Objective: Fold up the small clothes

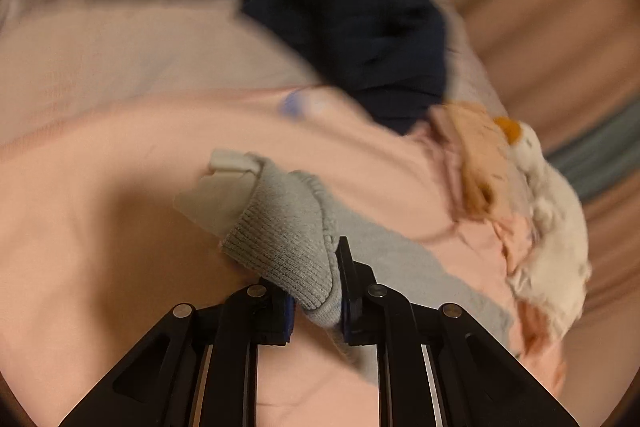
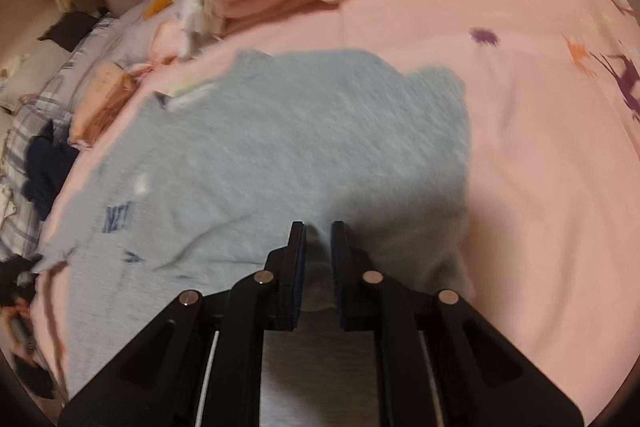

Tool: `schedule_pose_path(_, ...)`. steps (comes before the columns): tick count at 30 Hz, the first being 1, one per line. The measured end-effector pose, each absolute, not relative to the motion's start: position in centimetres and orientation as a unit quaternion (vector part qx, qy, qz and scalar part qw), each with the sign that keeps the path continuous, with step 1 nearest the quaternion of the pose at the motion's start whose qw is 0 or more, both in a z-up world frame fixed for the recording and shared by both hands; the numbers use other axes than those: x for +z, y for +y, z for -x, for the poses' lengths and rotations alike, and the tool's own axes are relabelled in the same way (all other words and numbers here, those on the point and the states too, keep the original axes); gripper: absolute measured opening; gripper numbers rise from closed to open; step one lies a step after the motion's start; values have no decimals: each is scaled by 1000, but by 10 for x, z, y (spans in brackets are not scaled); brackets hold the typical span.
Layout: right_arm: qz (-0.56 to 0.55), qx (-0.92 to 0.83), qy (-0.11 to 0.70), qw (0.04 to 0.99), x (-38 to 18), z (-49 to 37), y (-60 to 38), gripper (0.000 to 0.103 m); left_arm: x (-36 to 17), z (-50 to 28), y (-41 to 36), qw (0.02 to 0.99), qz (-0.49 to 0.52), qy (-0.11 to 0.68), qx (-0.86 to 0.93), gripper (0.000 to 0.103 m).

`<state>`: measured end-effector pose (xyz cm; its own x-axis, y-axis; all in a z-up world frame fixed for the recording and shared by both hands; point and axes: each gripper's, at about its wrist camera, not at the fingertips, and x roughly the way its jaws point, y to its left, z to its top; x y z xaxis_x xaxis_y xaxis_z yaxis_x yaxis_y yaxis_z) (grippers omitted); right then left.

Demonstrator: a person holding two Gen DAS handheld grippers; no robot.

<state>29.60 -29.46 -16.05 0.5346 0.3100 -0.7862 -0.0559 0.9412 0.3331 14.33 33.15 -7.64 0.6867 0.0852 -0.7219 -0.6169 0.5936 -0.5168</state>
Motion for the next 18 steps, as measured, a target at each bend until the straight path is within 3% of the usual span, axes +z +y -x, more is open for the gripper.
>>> schedule_pose_path(5, -167, 108, 443, 874, -149, -287, -313, 19, -4, -180, 252, 907, 208, 326, 169, 15)
schedule_pose_path(8, -164, 111, 429, 882, -139, -276, -316, 22, 13, -202, 199, 924, 147, 333, 119, 15)
schedule_pose_path(12, -168, 128, 409, 888, -126, -263, -318, 23, 1, -229, 130, 923, 91, 368, 65, 15)
schedule_pose_path(18, -171, 147, 395, 891, -117, -250, -321, 26, -62, -255, 36, 893, 20, 450, -7, 15)
